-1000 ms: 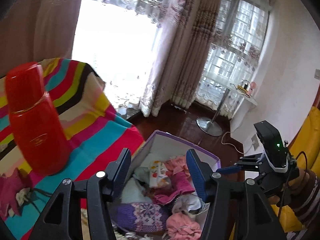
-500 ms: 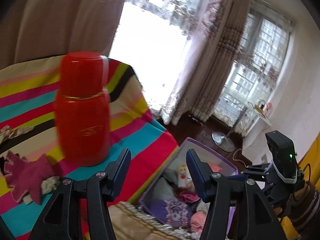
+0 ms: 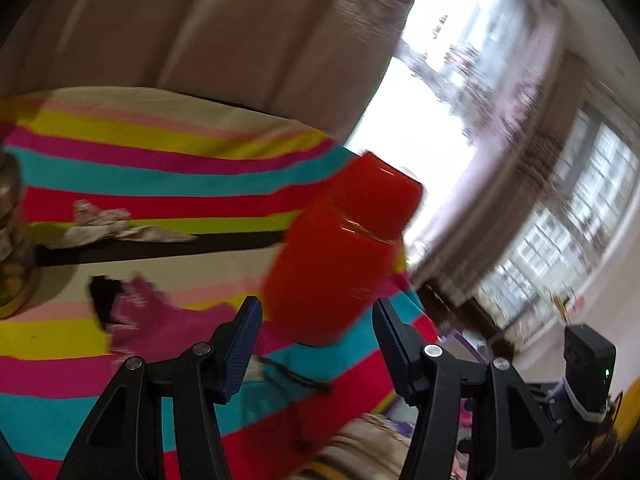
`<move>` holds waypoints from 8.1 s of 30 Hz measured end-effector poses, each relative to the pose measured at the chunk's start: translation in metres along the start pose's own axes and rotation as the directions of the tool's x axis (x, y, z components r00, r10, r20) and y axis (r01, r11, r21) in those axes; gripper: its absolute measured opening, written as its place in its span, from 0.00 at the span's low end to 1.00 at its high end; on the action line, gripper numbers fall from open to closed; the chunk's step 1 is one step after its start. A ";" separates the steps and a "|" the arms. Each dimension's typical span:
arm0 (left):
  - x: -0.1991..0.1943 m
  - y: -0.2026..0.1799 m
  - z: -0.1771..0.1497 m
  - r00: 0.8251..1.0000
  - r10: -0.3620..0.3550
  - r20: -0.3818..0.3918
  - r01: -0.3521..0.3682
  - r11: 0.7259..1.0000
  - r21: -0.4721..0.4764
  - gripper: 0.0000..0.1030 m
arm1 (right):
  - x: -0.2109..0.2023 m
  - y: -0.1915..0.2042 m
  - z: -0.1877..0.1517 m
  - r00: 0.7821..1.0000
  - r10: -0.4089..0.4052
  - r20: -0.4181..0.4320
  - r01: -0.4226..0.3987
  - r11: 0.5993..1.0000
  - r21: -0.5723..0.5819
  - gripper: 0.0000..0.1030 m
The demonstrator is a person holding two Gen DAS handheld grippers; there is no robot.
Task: Organize soft objects
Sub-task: 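Move both open tools back over the cushion and remaining items, then grasp the magenta fingerless glove with the left tool while the right tool grasps the white herringbone cloth, then carry the magenta glove and white cloth into the white box and open both tools, then move both open tools back over the black scrunchie and floral cloth, then grasp the black scrunchie with the right tool while the left tool grasps the floral ribbon cloth, then carry the black scrunchie and floral cloth into the white box and open both tools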
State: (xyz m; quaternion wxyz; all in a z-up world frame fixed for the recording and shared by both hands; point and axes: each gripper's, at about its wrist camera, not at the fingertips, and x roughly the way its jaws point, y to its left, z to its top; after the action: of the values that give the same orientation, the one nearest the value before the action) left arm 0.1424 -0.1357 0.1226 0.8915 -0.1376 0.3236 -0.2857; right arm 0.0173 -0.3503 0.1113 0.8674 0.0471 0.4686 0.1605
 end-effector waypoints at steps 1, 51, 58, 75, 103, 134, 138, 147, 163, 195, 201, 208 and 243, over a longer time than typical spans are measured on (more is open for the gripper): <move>-0.001 0.009 0.002 1.000 0.014 0.003 -0.014 1.000 -0.017 0.57 | 0.004 0.003 0.004 1.000 0.007 0.000 -0.007 1.000 -0.002 0.66; 0.022 0.123 0.002 0.998 -0.035 0.054 0.047 0.972 -0.230 0.16 | 0.150 0.087 0.100 0.997 -0.026 -0.072 0.015 0.988 -0.156 0.66; -0.008 0.129 0.012 0.985 -0.043 0.169 0.082 0.969 -0.234 0.16 | 0.177 0.108 0.114 0.994 -0.066 -0.093 0.041 0.968 -0.248 0.66; -0.018 0.138 0.011 0.978 -0.007 0.207 0.057 0.970 -0.236 0.16 | 0.211 0.114 0.118 0.986 -0.116 -0.120 0.076 0.952 -0.296 0.12; -0.020 0.046 0.004 0.981 -0.080 0.175 0.094 0.993 -0.071 0.16 | 0.026 0.027 0.056 0.982 -0.166 0.088 0.173 0.981 -0.083 0.10; 0.059 -0.187 -0.053 0.959 -0.215 -0.185 0.254 0.941 0.225 0.16 | -0.050 -0.167 -0.078 0.947 -0.318 -0.044 0.314 0.884 0.346 0.10; 0.079 -0.205 -0.061 0.947 -0.206 -0.245 0.260 0.942 0.211 0.16 | -0.051 -0.171 -0.081 0.952 -0.304 -0.029 0.294 0.884 0.363 0.10; 0.112 -0.213 -0.080 0.919 -0.173 -0.355 0.245 0.954 0.170 0.47 | -0.056 -0.184 -0.089 0.959 -0.282 -0.011 0.263 0.878 0.400 0.17; 0.086 -0.165 -0.061 0.943 -0.170 -0.286 0.205 0.974 0.095 0.48 | -0.043 -0.140 -0.061 0.978 -0.209 0.010 0.197 0.934 0.299 0.29; -0.033 0.110 0.026 0.956 0.292 -0.031 -0.293 0.943 -0.159 0.48 | 0.068 0.110 0.094 0.999 -0.004 0.051 0.012 0.988 -0.155 0.78; -0.019 0.126 0.049 0.936 0.349 -0.046 -0.351 0.936 -0.037 0.48 | 0.116 0.148 0.130 0.998 0.011 0.065 -0.001 0.989 -0.145 0.81; 0.044 0.151 0.071 0.907 0.396 -0.143 -0.382 0.917 0.115 0.54 | 0.179 0.169 0.147 0.996 0.050 0.075 -0.041 0.992 -0.121 0.82; 0.089 0.168 0.073 0.889 0.413 -0.197 -0.389 0.909 0.149 0.02 | 0.204 0.129 0.160 0.996 -0.043 0.080 0.049 0.996 -0.075 0.19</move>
State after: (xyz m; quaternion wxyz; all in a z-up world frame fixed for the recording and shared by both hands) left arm 0.3165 -0.0507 0.0612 0.8949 0.0125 0.4279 -0.1258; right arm 0.2231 -0.1520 0.0672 0.8897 0.0092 0.4288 0.1566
